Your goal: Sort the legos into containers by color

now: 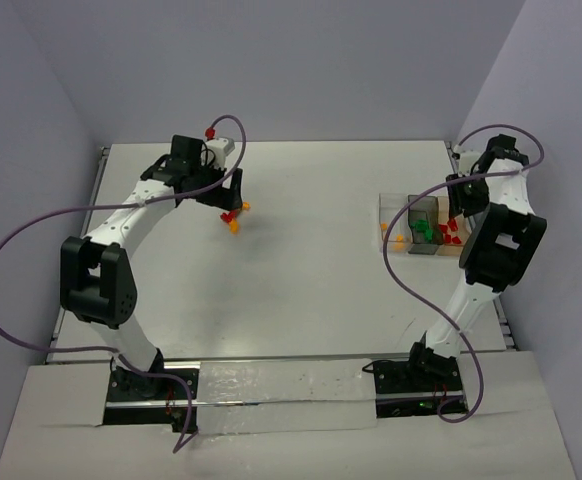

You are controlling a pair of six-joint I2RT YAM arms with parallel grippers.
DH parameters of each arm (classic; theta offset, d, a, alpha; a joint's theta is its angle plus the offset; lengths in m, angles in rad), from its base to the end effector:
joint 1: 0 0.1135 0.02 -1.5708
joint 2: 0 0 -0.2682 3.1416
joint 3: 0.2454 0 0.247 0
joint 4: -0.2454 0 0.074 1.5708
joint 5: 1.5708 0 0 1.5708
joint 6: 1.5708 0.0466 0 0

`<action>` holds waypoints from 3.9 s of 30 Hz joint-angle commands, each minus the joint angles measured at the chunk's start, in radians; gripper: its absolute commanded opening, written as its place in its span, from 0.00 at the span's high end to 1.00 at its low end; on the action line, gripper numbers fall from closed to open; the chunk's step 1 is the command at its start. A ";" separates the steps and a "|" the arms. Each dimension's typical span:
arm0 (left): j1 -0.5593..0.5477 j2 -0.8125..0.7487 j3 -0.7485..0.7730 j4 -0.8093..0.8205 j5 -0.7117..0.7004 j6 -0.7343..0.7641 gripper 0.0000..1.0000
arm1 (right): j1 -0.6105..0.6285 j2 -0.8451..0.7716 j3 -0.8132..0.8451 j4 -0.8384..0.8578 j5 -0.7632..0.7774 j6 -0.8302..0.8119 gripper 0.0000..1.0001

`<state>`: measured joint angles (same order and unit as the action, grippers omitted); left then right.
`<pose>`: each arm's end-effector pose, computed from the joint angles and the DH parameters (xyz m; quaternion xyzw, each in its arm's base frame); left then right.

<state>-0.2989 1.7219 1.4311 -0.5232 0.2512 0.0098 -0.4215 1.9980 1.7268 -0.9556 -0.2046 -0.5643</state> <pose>0.3683 -0.1256 0.2808 0.1875 0.9039 -0.1680 0.3459 0.3856 -0.1625 0.2386 -0.0873 0.9764 0.0081 0.1976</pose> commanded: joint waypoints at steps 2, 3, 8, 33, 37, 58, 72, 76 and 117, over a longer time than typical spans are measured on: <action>0.045 -0.012 0.010 -0.039 0.086 0.060 0.04 | 0.036 -0.062 0.075 -0.040 -0.084 0.050 0.46; 0.051 -0.018 -0.002 -0.042 0.096 0.070 0.05 | 0.047 -0.085 0.074 -0.046 -0.103 0.059 0.44; 0.078 0.013 -0.007 -0.065 0.069 0.084 0.21 | 0.168 -0.215 0.032 -0.043 -0.185 0.130 0.29; 0.075 0.420 0.321 -0.100 0.152 0.214 0.34 | 0.453 -0.333 -0.115 0.167 -0.326 0.417 0.10; 0.067 0.452 0.333 -0.094 0.129 0.220 0.35 | 0.457 -0.315 -0.095 0.165 -0.332 0.420 0.10; 0.024 0.541 0.416 -0.090 0.004 0.226 0.56 | 0.458 -0.287 -0.100 0.174 -0.347 0.408 0.10; 0.015 0.530 0.500 -0.153 0.093 0.173 0.94 | 0.462 -0.309 -0.140 0.206 -0.397 0.419 0.10; -0.016 0.460 0.504 -0.168 0.189 0.119 1.00 | 0.469 -0.340 -0.160 0.237 -0.432 0.432 0.11; -0.411 0.053 0.198 0.005 0.008 0.157 1.00 | 0.635 -0.224 -0.362 0.526 -0.885 0.848 0.47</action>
<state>-0.7016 1.8191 1.5997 -0.5560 0.2478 0.1688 0.2048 1.7710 1.3510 -0.4590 -1.0437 0.2759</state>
